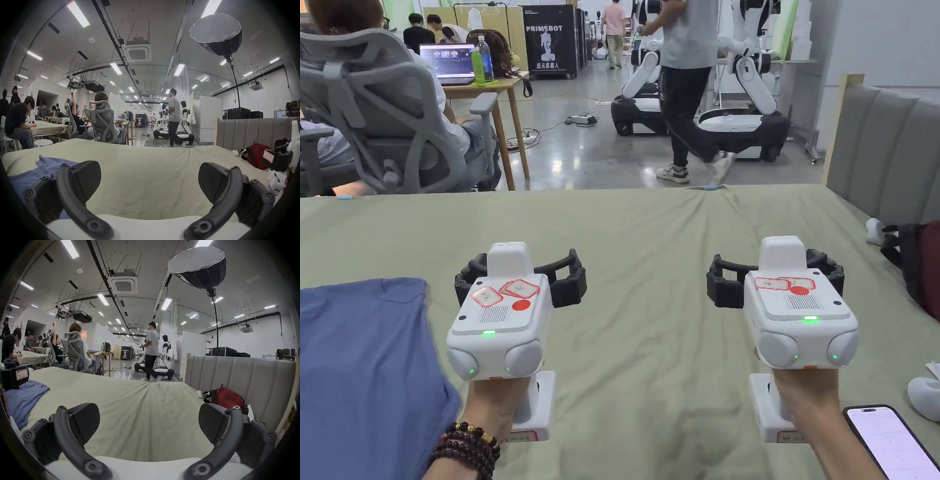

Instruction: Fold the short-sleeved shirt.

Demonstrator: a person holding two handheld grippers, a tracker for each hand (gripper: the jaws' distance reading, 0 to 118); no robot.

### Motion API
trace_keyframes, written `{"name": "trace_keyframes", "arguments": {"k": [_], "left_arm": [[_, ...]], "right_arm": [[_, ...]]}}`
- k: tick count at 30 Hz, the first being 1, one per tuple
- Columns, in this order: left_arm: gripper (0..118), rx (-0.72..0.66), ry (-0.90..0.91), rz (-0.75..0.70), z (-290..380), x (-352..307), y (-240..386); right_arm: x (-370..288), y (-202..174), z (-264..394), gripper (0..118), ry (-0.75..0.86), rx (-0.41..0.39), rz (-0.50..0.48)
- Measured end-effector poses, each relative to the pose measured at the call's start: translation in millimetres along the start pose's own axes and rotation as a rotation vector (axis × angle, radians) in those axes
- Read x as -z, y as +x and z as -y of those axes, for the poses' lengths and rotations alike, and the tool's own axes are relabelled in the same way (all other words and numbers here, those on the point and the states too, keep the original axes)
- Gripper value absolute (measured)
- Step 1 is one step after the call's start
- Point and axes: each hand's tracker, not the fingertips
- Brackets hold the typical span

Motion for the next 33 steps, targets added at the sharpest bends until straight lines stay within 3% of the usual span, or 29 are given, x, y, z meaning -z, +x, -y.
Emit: {"name": "trace_keyframes", "arguments": {"k": [33], "left_arm": [[118, 0.007, -0.041, 0.021, -3.3, 2.7, 5.1]], "right_arm": [[-1.0, 1.1, -1.2, 118, -0.005, 0.000, -0.012]]}}
